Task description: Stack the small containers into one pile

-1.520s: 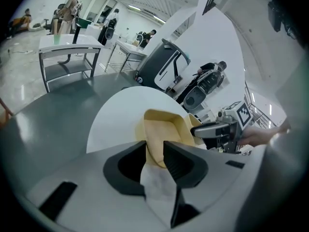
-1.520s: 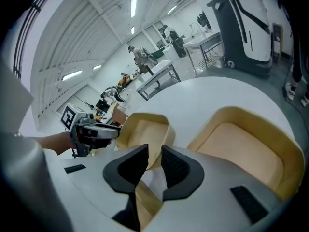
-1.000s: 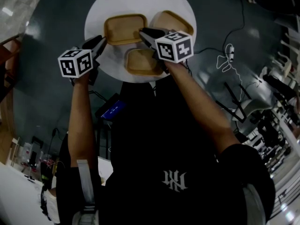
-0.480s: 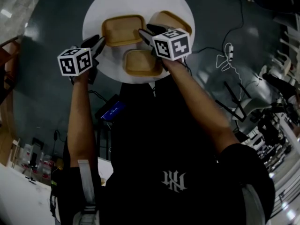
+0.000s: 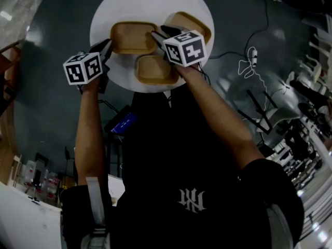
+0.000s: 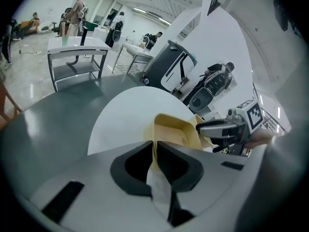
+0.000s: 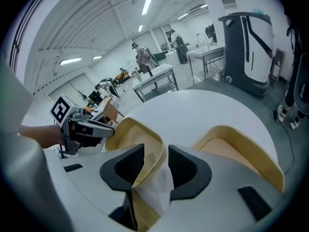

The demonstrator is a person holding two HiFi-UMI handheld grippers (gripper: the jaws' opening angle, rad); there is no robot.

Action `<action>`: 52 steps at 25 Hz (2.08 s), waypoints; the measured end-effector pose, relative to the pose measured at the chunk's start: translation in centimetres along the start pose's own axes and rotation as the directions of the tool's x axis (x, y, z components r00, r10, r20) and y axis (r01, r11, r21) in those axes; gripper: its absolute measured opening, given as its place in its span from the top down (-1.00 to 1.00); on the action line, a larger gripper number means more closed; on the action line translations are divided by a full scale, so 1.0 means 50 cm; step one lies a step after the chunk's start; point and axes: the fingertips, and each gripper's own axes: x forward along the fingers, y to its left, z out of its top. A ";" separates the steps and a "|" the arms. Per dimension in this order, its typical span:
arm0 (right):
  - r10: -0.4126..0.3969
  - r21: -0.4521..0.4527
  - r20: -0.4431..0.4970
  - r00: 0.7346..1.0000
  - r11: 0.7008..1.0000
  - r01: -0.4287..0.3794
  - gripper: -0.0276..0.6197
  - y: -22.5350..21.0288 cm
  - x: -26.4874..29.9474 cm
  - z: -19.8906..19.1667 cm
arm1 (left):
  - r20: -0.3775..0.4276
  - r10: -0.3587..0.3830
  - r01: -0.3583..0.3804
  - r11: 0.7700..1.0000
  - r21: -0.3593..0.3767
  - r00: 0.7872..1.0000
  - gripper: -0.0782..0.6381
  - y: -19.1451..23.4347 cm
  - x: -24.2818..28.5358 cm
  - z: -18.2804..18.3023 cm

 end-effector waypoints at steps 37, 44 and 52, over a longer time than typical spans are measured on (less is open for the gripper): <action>0.047 0.008 0.225 0.973 0.999 -0.050 0.67 0.068 -0.196 0.052 | 0.193 -0.020 -0.016 0.983 0.186 0.981 0.72 -0.191 -0.173 0.104; 0.051 0.014 0.294 0.954 0.998 -0.058 0.68 0.052 -0.214 0.095 | 0.193 -0.040 -0.006 0.972 0.235 0.980 0.72 -0.204 -0.169 0.140; 0.092 0.003 0.387 0.917 0.995 -0.101 0.69 0.068 -0.326 0.063 | 0.196 -0.039 -0.019 0.958 0.287 0.980 0.73 -0.302 -0.206 0.082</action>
